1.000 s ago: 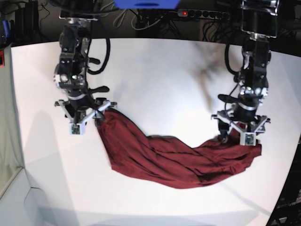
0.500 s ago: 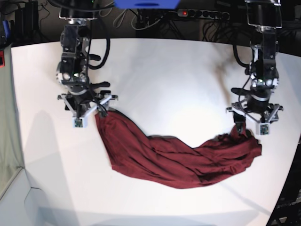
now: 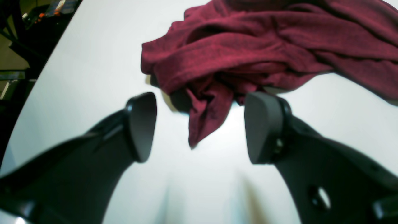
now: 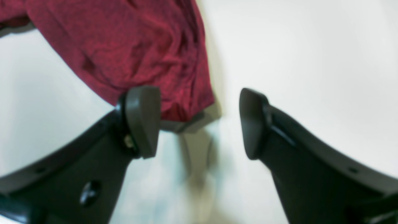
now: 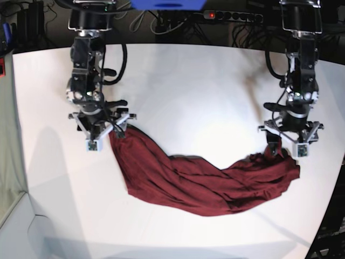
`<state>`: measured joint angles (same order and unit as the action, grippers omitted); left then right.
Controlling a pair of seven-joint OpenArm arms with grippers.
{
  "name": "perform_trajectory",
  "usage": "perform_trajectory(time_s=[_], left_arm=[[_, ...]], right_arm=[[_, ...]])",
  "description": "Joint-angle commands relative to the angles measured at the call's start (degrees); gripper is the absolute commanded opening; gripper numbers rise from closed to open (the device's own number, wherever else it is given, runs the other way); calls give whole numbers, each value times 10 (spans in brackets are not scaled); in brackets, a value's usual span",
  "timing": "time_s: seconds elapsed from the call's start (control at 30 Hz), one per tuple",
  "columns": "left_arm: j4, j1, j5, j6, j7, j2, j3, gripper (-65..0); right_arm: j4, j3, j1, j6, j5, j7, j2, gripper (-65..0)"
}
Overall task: Layout the t-shirt on the table in an organized manner, then fold the t-shirt properly
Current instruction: 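Grasp opposite ends of the stretched shirt with both grippers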
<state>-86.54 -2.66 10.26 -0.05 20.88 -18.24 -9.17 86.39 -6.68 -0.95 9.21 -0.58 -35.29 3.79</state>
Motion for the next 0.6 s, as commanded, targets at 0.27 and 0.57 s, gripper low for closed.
perform_trajectory(time_s=[0.27,0.57], left_arm=[[65,26,-2,2,-16,-11,-5,-223],[109,47,-2,2,-16,-12,-41,-223]], right_arm=[[-14,-1,-20,1,4,17,-2,-280],[-8,-2,-18,1,4,17,-14,-281]])
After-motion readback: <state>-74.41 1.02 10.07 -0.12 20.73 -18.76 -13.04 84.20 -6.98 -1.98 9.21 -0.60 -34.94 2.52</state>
